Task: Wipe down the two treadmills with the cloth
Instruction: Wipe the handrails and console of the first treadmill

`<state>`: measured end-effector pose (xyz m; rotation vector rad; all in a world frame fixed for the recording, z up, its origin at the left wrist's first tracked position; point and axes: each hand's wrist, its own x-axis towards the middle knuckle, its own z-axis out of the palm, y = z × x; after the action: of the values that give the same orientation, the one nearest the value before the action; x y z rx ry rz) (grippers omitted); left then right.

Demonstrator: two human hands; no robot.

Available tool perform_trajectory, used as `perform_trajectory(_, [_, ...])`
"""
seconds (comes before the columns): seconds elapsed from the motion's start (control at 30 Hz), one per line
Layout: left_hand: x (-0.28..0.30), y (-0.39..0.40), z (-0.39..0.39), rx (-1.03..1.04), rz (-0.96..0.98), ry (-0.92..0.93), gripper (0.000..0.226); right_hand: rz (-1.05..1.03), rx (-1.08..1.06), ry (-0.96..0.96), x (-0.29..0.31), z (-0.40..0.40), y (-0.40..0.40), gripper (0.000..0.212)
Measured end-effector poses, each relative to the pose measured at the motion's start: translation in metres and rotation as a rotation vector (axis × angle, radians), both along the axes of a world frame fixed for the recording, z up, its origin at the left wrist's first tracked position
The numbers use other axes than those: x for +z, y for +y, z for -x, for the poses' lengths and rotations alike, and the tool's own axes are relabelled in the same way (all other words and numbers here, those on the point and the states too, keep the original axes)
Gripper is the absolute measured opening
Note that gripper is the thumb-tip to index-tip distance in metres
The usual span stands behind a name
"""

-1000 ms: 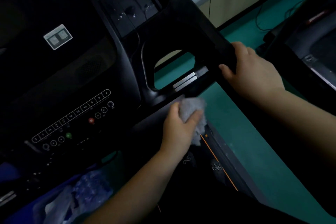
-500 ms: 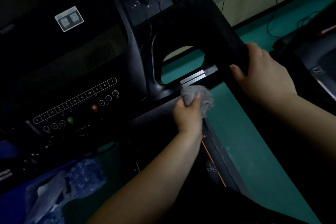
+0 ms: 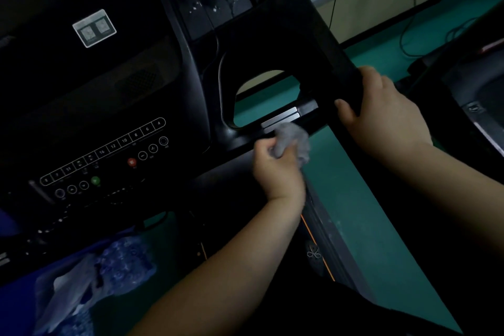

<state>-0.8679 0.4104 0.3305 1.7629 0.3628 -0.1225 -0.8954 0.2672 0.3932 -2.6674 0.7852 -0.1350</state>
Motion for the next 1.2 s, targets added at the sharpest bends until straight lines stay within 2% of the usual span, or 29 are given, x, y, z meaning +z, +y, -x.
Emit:
perform_trajectory(0.13, [0.001,-0.041,-0.008,-0.140,0.024,-0.025,0.016,0.000,0.012,-0.011,-0.001,0.000,-0.001,0.058])
perform_trajectory(0.23, [0.017,-0.028,-0.006,-0.166,0.133,-0.002,0.019,-0.013,0.013,-0.021,0.000,0.001,-0.002,0.058])
perform_trajectory(0.27, [0.024,-0.015,-0.003,-0.171,0.099,-0.049,0.021,-0.014,0.015,-0.024,0.000,0.001,-0.002,0.058])
perform_trajectory(0.43, [0.049,0.056,-0.016,-0.420,-0.421,-0.502,0.041,-0.011,0.019,-0.015,0.001,0.001,-0.001,0.059])
perform_trajectory(0.53, [0.035,0.066,-0.035,-0.637,-0.875,-0.569,0.048,-0.011,0.021,-0.013,0.001,0.000,-0.002,0.058])
perform_trajectory(0.57, [0.027,0.061,-0.038,-0.675,-0.937,-0.553,0.049,-0.013,0.021,-0.013,0.000,0.000,-0.002,0.058])
perform_trajectory(0.67, [0.012,0.032,-0.042,-0.731,-0.913,-0.545,0.053,-0.013,0.024,-0.018,-0.001,0.000,-0.001,0.058])
perform_trajectory(0.83, [0.018,-0.023,-0.055,-0.872,-0.860,-0.599,0.056,-0.015,0.023,-0.019,-0.002,-0.001,-0.003,0.059])
perform_trajectory(0.93, [0.019,-0.006,-0.060,-0.911,-0.893,-0.635,0.059,-0.025,0.026,-0.026,-0.001,-0.001,-0.003,0.059])
perform_trajectory(1.1, [0.017,0.058,-0.054,-0.759,-0.977,-0.599,0.058,-0.040,0.031,-0.020,-0.001,0.000,-0.003,0.058])
perform_trajectory(1.2, [0.019,0.051,-0.050,-0.739,-0.978,-0.578,0.056,-0.055,0.022,-0.022,0.001,0.000,-0.003,0.057])
